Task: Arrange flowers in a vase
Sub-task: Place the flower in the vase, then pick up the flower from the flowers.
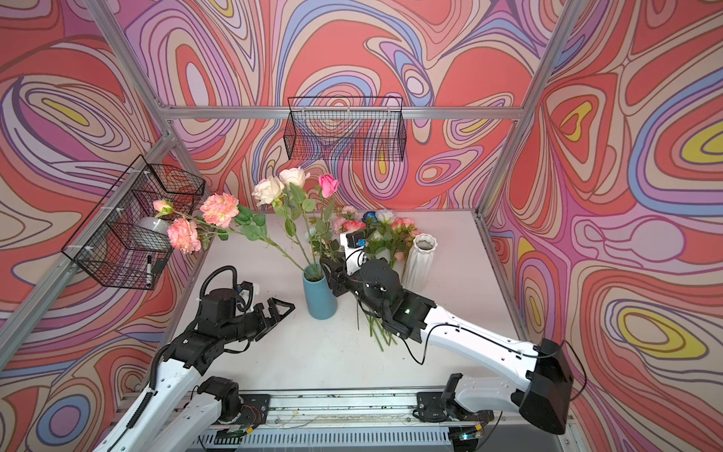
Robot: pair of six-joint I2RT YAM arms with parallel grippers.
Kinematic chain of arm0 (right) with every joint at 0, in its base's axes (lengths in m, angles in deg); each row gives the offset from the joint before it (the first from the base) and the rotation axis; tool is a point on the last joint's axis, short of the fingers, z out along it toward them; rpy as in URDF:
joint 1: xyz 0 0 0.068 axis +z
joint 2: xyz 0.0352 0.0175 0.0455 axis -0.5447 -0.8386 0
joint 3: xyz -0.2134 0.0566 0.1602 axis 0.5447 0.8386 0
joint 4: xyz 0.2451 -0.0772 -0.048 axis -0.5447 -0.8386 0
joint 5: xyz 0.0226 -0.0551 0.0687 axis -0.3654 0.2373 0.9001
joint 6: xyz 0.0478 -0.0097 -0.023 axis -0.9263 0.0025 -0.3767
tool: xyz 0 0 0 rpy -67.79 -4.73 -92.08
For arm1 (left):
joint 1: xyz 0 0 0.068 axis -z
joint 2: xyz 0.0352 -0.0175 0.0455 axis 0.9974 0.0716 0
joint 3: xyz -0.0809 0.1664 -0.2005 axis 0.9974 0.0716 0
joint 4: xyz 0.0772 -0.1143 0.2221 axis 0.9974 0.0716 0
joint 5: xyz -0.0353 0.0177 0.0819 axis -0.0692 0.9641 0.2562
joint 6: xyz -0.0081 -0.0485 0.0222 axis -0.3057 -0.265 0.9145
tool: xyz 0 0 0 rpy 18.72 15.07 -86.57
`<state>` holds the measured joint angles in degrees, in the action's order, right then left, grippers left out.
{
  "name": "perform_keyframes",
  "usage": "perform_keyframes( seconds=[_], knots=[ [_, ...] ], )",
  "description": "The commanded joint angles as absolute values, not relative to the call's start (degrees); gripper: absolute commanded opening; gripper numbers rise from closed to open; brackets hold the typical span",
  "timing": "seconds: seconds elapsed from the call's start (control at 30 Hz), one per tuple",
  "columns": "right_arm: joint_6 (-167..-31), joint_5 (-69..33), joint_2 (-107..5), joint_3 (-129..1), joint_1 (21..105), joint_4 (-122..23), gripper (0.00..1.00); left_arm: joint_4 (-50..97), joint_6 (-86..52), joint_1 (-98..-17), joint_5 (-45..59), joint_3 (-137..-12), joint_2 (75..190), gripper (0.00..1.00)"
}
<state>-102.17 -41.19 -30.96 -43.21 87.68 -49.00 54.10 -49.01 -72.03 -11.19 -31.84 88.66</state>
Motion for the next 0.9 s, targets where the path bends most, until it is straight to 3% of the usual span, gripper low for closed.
perform_keyframes(
  seconds=[0.0, 0.2, 0.47, 0.87],
  knots=[
    [-107.35, -39.29, -27.67, -39.83, 87.69, -62.64, 0.5, 52.02, -48.53, -72.28, -12.01, -31.54, 89.6, 0.96],
    [-111.07, -37.63, -32.73, -36.88, 83.56, -72.98, 0.35, 49.38, -49.58, -72.34, -12.83, -29.0, 91.19, 0.96],
    [-108.59, -31.1, -48.54, -39.41, 75.66, -69.6, 0.29, 50.13, -49.68, -72.31, -12.62, -28.67, 90.22, 0.96],
    [-107.58, -35.26, -63.65, -51.23, 67.97, -63.36, 0.23, 50.22, -50.31, -72.27, -12.57, -28.45, 89.52, 0.96]
  ],
)
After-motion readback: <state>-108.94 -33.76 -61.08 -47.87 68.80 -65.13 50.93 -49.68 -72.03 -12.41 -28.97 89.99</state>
